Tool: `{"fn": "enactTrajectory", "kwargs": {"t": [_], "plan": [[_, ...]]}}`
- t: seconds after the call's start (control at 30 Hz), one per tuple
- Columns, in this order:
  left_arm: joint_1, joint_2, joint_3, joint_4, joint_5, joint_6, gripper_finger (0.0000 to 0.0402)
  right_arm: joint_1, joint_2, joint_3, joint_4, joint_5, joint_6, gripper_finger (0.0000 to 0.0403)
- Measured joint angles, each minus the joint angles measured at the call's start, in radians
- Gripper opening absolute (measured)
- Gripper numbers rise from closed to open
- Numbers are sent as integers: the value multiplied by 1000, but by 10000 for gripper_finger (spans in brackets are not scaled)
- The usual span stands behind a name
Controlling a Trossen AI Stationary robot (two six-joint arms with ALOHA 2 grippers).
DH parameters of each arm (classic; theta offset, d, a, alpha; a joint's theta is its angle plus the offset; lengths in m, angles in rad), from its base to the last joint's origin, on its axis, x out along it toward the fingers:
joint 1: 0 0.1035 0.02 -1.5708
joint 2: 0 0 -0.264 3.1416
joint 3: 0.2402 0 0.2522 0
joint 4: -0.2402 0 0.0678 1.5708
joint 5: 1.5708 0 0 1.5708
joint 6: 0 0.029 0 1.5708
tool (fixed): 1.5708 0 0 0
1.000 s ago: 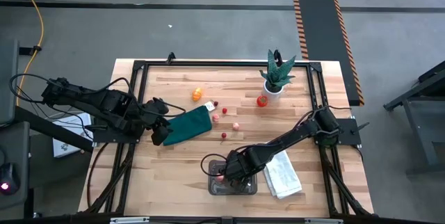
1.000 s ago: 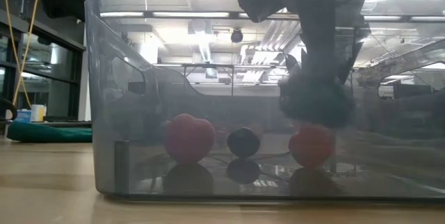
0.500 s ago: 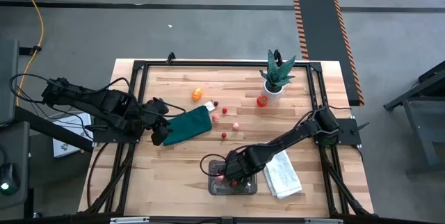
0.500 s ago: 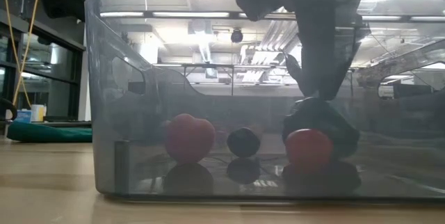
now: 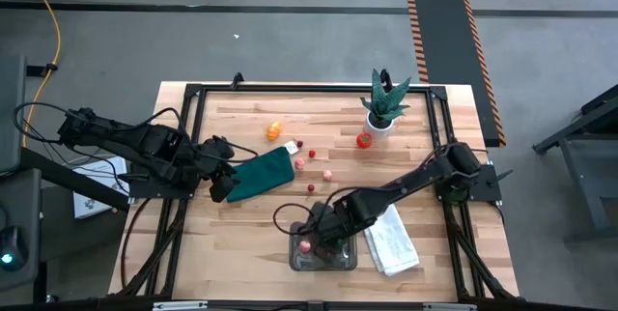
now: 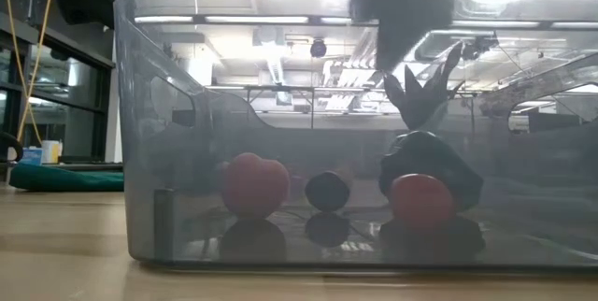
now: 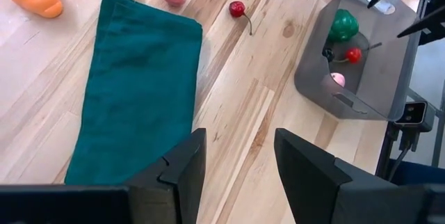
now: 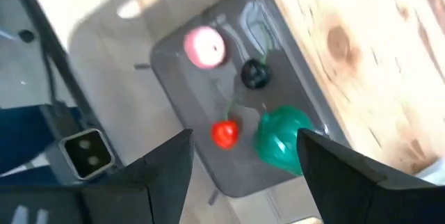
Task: Pick and placing Produce into tupperware
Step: Put the orange croissant into the black bin
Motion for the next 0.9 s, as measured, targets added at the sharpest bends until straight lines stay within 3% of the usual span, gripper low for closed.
{"fn": "enactTrajectory", "kwargs": {"t": [0.5, 0.9], "plan": [[0, 0, 0, 0, 0, 1, 159, -55, -151, 0, 161, 8, -152, 245], [0, 0, 0, 2, 0, 1, 159, -99, -327, 0, 144, 7, -331, 245]]}}
